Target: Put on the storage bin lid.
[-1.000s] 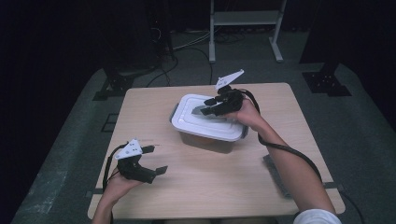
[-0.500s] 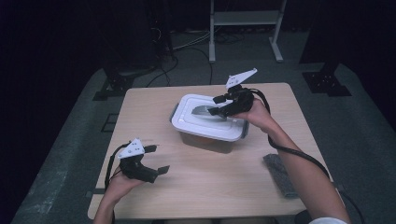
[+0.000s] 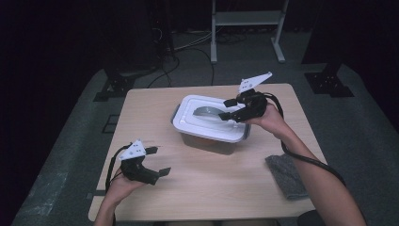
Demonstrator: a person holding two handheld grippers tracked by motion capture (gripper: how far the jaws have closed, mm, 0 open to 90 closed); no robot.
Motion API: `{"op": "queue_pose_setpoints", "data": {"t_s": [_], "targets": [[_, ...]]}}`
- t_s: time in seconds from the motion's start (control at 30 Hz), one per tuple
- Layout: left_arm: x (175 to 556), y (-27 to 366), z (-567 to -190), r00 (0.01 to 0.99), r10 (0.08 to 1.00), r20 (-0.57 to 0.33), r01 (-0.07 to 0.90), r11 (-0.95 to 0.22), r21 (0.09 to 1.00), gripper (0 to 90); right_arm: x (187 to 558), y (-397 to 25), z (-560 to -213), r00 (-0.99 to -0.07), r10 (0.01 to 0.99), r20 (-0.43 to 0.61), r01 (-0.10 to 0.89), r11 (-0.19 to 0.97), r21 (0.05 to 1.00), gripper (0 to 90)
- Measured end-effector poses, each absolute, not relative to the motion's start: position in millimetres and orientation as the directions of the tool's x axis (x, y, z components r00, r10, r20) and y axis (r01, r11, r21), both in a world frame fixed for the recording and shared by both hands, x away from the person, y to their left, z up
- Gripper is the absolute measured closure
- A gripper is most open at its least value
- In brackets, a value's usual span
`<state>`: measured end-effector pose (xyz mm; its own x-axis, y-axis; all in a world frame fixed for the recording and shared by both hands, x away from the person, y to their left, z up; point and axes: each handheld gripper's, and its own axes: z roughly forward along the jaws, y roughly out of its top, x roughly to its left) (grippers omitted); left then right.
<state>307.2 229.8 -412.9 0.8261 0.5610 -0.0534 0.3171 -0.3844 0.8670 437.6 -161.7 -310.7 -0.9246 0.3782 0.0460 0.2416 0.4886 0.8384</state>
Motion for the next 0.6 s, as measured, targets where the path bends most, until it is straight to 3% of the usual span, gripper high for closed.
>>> {"op": "queue_pose_setpoints", "data": {"t_s": [0.6], "targets": [[307,232,-415,0.819,0.571,-0.056,0.326,-0.383,0.864,3.9,421,-208,-319,-0.897,0.439,0.058,0.280,0.461,0.842,34.0]]}}
